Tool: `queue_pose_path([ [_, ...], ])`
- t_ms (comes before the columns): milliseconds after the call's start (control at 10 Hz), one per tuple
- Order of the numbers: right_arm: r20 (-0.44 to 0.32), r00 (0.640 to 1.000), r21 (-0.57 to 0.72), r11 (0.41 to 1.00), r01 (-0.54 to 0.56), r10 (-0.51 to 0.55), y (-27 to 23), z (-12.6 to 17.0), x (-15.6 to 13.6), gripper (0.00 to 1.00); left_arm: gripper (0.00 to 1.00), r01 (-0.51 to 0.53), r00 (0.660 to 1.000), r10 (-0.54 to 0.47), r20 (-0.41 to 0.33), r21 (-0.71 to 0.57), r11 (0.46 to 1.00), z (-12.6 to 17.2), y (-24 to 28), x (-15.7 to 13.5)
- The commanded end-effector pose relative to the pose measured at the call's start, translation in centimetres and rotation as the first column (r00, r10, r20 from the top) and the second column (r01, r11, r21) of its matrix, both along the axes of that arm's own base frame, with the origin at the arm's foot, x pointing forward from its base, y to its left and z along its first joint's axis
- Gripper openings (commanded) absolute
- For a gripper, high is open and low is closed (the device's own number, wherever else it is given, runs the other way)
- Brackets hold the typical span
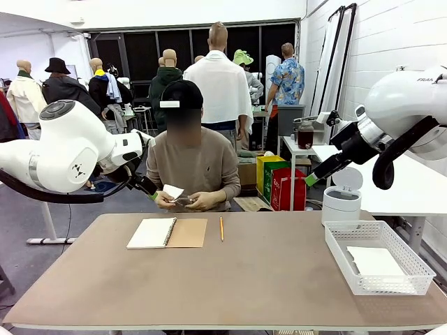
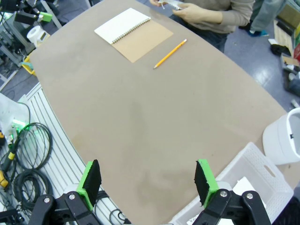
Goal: Sort the paper based on its condition.
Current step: If a person hands you a paper, place it in the Organizing basket , and if it's crumpled, put it in the Trash can.
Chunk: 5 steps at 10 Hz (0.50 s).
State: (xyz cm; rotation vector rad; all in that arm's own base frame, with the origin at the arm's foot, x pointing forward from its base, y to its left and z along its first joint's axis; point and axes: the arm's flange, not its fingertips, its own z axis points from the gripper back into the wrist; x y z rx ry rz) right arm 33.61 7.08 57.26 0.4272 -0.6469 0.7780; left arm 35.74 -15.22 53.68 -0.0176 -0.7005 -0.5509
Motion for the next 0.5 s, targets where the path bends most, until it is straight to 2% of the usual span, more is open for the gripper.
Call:
queue_pose_path([
  [0, 0.001, 1.000, -0.002, 1.000, -0.001, 0.001, 0.09, 0.04, 0.02, 1.00, 1.00, 0.003, 1.000, -0.003, 0.000, 0.002, 1.000, 0.00, 0.06, 0.01],
  [400, 0.001, 1.000, -0.002, 1.000, -0.001, 0.001, 0.09, 0.04, 0.02, 1.00, 1.00, 0.003, 1.000, -0.003, 0.000, 0.002, 1.000, 0.00, 0.06, 0.01],
])
